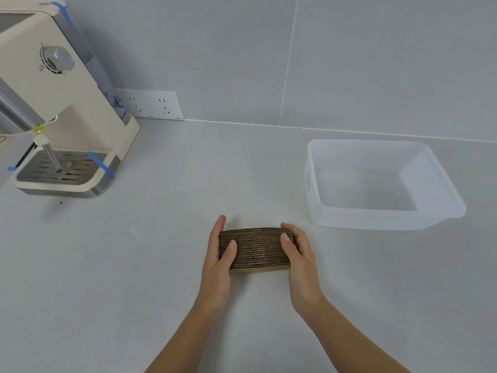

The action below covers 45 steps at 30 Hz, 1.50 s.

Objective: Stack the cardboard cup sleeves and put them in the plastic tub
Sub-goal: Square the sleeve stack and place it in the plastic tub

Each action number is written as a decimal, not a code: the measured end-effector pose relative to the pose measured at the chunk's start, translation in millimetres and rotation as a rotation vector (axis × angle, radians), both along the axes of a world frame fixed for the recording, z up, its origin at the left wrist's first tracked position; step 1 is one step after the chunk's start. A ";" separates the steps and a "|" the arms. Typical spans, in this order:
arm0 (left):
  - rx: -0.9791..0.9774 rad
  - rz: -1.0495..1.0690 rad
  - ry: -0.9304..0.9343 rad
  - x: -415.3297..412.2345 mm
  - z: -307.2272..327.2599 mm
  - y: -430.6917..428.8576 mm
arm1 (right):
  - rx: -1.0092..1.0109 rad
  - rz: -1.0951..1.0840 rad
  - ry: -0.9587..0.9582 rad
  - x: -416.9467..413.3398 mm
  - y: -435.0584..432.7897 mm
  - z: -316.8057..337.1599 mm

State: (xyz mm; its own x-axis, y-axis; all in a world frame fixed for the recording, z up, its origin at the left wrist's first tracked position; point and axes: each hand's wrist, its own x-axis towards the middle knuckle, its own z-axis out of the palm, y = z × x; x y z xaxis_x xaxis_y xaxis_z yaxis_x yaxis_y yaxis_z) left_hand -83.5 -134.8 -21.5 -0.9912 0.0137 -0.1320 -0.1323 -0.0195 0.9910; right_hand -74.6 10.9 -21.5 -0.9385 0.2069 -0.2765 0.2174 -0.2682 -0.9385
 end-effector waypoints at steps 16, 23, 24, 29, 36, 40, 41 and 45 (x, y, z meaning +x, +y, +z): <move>0.058 -0.052 -0.018 -5.4 4.9 2.7 | 0.000 -0.080 0.067 -0.5 -2.8 3.6; 0.028 -0.111 -0.056 -9.1 11.3 0.2 | -0.011 -0.074 0.076 -7.0 1.6 5.8; 0.030 -0.121 -0.077 -8.2 8.3 0.3 | -0.029 -0.060 0.065 -6.5 3.0 4.4; 0.031 -0.088 -0.108 -7.8 5.1 4.1 | -0.024 -0.050 0.016 -6.6 3.7 1.3; 0.028 -0.370 -0.072 -9.5 10.6 -12.1 | -0.041 -0.058 -0.026 -12.8 3.3 0.7; -0.084 -0.547 -0.096 -14.0 19.9 -20.9 | -0.001 -0.090 -0.047 -15.2 -1.6 0.9; -0.097 -0.575 -0.120 -15.8 21.7 -23.4 | 0.012 -0.100 -0.053 -15.4 -3.4 1.1; -0.190 -0.673 -0.152 -17.5 27.5 -33.3 | 0.040 -0.132 -0.069 -16.3 -8.8 1.0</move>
State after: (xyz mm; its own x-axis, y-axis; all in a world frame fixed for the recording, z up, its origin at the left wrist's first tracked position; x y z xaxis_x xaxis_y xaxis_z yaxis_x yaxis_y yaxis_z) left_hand -101.0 -168.1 5.9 -0.7463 0.5790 -0.3283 -0.1915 0.2855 0.9390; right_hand -90.9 2.1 -20.5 -0.8812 0.3399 -0.3287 0.2473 -0.2613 -0.9331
